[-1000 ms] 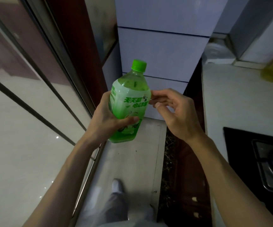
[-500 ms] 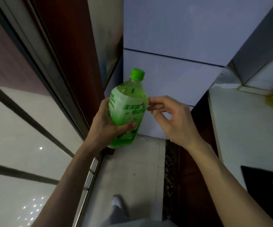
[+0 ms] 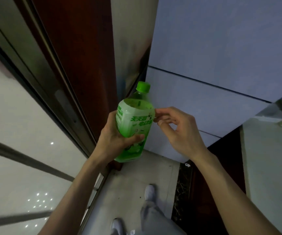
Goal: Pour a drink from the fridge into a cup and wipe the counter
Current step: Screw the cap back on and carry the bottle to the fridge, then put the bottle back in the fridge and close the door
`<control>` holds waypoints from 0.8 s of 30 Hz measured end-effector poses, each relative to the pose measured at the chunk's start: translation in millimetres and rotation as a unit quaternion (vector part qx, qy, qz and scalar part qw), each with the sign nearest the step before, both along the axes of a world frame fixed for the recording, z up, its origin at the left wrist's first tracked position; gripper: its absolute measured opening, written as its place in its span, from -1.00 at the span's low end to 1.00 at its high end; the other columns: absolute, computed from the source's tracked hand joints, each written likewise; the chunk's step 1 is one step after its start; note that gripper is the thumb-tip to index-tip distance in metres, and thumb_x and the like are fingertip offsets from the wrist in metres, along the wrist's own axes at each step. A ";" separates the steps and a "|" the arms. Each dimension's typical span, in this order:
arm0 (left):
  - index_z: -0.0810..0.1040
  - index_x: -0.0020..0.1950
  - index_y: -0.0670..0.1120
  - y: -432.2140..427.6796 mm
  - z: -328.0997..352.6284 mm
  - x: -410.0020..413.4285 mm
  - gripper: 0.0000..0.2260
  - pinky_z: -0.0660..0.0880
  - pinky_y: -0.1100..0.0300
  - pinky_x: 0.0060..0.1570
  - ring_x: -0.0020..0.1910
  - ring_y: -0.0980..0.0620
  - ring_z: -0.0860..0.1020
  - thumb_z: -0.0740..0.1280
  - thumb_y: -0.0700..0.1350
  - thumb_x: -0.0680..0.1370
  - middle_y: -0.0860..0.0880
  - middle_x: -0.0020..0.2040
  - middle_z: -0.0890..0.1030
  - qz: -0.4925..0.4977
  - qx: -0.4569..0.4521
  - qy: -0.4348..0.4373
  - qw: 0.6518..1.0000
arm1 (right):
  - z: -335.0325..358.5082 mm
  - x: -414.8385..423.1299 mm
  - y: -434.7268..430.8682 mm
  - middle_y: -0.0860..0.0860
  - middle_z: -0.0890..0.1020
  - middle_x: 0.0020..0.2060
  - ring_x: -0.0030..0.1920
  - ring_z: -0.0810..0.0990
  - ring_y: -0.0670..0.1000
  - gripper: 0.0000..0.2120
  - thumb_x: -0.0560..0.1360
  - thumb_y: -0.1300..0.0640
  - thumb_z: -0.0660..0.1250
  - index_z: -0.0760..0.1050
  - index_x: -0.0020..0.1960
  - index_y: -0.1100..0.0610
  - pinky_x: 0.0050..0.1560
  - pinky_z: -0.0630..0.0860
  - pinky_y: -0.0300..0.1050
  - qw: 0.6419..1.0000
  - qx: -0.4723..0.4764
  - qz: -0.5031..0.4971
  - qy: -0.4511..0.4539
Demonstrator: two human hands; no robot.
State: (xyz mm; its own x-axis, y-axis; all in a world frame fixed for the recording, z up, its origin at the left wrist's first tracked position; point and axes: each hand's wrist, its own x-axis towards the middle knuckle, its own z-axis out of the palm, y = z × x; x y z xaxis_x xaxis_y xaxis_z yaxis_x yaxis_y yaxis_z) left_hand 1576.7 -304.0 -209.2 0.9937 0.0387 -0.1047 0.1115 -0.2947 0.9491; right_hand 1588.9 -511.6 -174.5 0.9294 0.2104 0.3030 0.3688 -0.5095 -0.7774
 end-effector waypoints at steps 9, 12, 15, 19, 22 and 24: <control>0.31 0.36 0.01 -49.6 18.5 77.9 -0.19 0.60 0.07 0.05 0.13 0.08 0.59 0.65 -0.01 0.23 0.06 0.15 0.59 0.097 0.006 -0.012 0.995 | 18.6 122.6 -42.1 -0.03 0.67 -0.01 -0.07 0.65 -0.09 -0.74 0.51 0.25 0.29 0.58 0.18 0.14 -0.03 0.59 -0.17 0.994 -0.018 0.102 -0.021; 0.31 0.36 0.02 -65.6 23.0 99.7 -0.18 0.59 0.08 0.03 0.10 0.07 0.60 0.66 0.00 0.22 0.06 0.15 0.59 0.153 -0.005 -0.021 0.988 | 26.1 164.6 -45.2 -0.02 0.65 0.05 -0.07 0.63 -0.08 -0.74 0.54 0.25 0.27 0.55 0.21 0.11 -0.03 0.58 -0.15 0.988 -0.077 0.125 -0.046; 0.28 0.38 0.02 -76.8 26.0 110.6 -0.18 0.54 0.19 -0.01 0.11 0.10 0.57 0.64 -0.02 0.24 0.07 0.16 0.56 0.195 -0.006 -0.025 0.980 | 29.6 207.6 -38.4 0.08 0.58 0.11 0.01 0.58 0.03 -0.75 0.57 0.22 0.23 0.53 0.22 0.18 0.04 0.54 -0.01 0.971 -0.184 0.135 -0.073; 0.32 0.31 0.04 -79.7 25.2 116.3 -0.24 0.57 0.14 0.00 0.09 0.09 0.58 0.65 -0.03 0.23 0.08 0.13 0.58 0.233 -0.005 -0.017 0.972 | 40.2 256.3 -19.0 0.13 0.50 0.10 0.07 0.49 0.12 -0.76 0.57 0.21 0.15 0.51 0.14 0.27 -0.04 0.44 -0.06 0.933 -0.294 0.158 -0.133; 0.34 0.34 0.01 -81.1 24.1 119.9 -0.20 0.59 0.05 0.05 0.07 0.10 0.60 0.66 -0.02 0.21 0.08 0.11 0.60 0.249 -0.007 -0.010 0.968 | 53.8 282.2 -5.1 0.14 0.47 0.15 0.09 0.48 0.11 -0.74 0.55 0.22 0.15 0.50 0.15 0.28 -0.09 0.37 -0.11 0.910 -0.328 0.188 -0.170; 0.34 0.34 0.01 -82.8 25.5 122.3 -0.21 0.59 0.11 0.01 0.05 0.12 0.60 0.66 -0.03 0.21 0.08 0.10 0.60 0.259 -0.005 -0.014 0.966 | 64.6 295.6 4.6 0.19 0.49 0.12 0.09 0.48 0.18 -0.71 0.50 0.21 0.15 0.51 0.13 0.30 -0.03 0.43 0.00 0.894 -0.344 0.194 -0.213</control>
